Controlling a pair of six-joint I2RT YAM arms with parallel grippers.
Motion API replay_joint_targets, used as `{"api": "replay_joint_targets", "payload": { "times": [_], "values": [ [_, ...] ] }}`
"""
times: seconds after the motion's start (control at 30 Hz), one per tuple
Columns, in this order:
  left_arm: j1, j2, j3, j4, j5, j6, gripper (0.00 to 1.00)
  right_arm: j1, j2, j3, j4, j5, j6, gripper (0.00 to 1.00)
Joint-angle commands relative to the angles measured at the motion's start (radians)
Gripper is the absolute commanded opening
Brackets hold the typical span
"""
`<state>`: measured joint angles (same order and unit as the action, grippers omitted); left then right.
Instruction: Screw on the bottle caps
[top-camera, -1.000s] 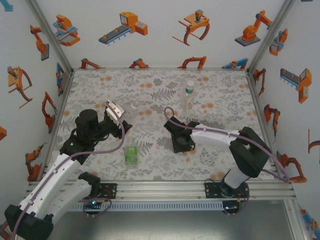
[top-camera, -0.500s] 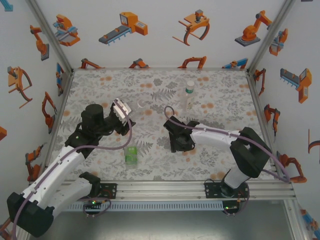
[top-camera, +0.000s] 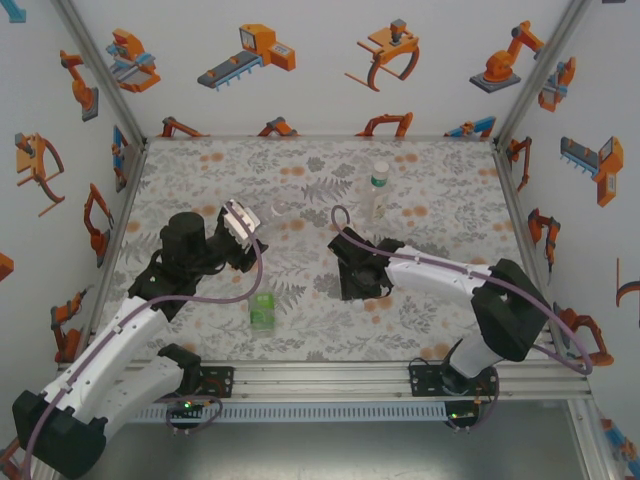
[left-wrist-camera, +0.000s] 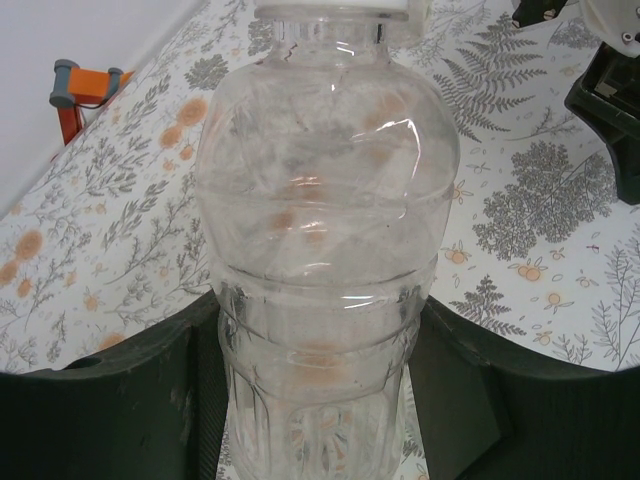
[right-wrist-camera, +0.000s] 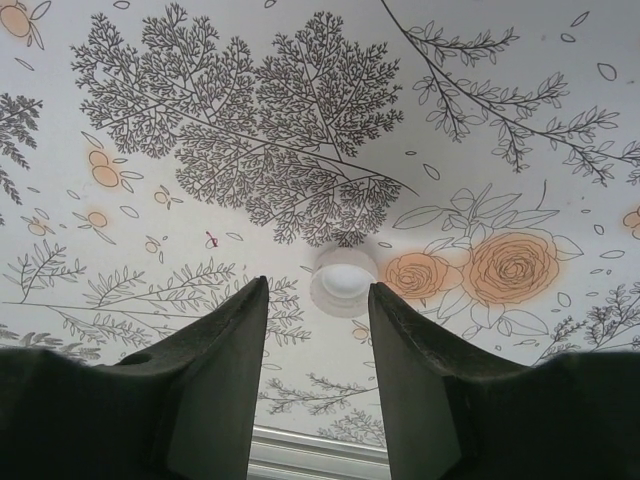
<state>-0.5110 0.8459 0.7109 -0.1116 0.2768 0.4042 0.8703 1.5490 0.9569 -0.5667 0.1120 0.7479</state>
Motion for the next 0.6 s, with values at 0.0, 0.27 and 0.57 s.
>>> {"api": "replay_joint_targets", "payload": {
  "times": [0.0, 0.27, 0.57],
  "values": [
    [-0.004, -0.014, 0.001, 0.022, 0.007, -0.011, 0.0, 0.007, 0.008, -0.015, 0.005, -0.012, 0.029, 0.44],
    [-0.003, -0.014, 0.002, 0.021, 0.014, -0.016, 0.0, 0.006, 0.014, -0.026, -0.014, -0.001, 0.031, 0.46],
    [-0.004, -0.013, 0.004, 0.023, 0.015, -0.018, 0.0, 0.009, 0.026, -0.027, -0.015, -0.003, 0.034, 0.46]
  ]
}}
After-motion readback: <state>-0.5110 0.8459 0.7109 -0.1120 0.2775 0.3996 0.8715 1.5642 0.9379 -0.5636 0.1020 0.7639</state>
